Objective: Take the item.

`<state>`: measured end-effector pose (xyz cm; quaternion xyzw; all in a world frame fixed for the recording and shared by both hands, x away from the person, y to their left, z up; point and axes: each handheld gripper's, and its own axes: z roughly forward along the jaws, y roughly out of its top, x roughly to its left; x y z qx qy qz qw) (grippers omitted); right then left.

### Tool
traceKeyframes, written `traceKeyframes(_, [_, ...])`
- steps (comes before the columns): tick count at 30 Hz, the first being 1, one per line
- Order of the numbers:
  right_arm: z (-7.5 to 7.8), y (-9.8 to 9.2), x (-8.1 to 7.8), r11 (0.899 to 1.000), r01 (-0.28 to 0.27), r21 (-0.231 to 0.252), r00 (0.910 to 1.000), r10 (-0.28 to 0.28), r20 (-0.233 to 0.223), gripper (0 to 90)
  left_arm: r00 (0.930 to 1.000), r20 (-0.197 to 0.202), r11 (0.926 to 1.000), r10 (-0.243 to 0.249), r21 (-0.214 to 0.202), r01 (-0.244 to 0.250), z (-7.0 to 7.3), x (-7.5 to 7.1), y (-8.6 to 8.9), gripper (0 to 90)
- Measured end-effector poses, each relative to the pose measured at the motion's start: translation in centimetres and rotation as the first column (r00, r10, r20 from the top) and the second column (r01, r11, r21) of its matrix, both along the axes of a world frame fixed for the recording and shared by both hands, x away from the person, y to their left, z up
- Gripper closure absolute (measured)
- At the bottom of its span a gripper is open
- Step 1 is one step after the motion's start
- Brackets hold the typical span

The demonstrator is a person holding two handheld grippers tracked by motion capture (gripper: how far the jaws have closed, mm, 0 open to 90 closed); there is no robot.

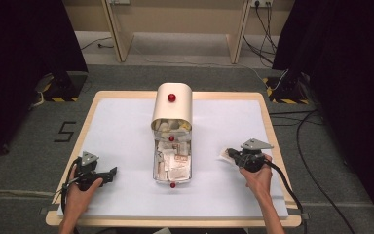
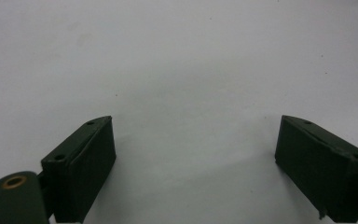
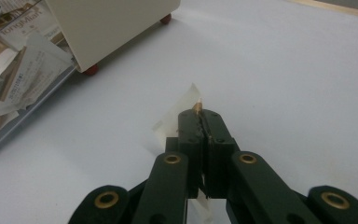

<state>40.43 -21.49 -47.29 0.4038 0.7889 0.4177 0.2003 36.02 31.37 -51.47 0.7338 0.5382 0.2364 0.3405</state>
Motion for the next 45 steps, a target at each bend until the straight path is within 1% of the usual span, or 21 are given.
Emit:
traceKeyframes(9, [-0.51, 0.16, 0.14, 1.0, 0.002, -0.016, 1.0, -0.002, -0.009, 87.9, 1.0, 0.0, 1.0, 0.0, 0.0, 0.0, 0.0, 0.0, 0.0, 11.3])
traceKeyframes(27, [-0.86, 0.29, 0.27, 0.999, 0.009, -0.032, 0.9998, -0.009, -0.015, 85.6, 1.0, 0.0, 1.0, 0.0, 0.0, 0.0, 0.0, 0.0, 0.0, 11.3])
traceKeyframes(33, [-0.95, 0.31, 0.33, 0.999, 0.015, -0.04, 0.9997, -0.016, -0.017, 80.2, 1.0, 0.0, 1.0, 0.0, 0.0, 0.0, 0.0, 0.0, 0.0, 11.3])
traceKeyframes(36, [-0.95, 0.29, 0.37, 0.999, 0.022, -0.039, 0.9996, -0.023, -0.016, 75.4, 1.0, 0.0, 1.0, 0.0, 0.0, 0.0, 0.0, 0.0, 0.0, 11.3])
traceKeyframes(42, [-0.89, 0.25, 0.35, 0.999, 0.03, -0.035, 0.9994, -0.031, -0.016, 72.3, 1.0, 0.0, 1.0, 0.0, 0.0, 0.0, 0.0, 0.0, 0.0, 11.3])
traceKeyframes(45, [-0.75, 0.2, 0.32, 0.999, 0.034, -0.025, 0.9993, -0.034, -0.012, 69.6, 1.0, 0.0, 1.0, 0.0, 0.0, 0.0, 0.0, 0.0, 0.0, 11.3])
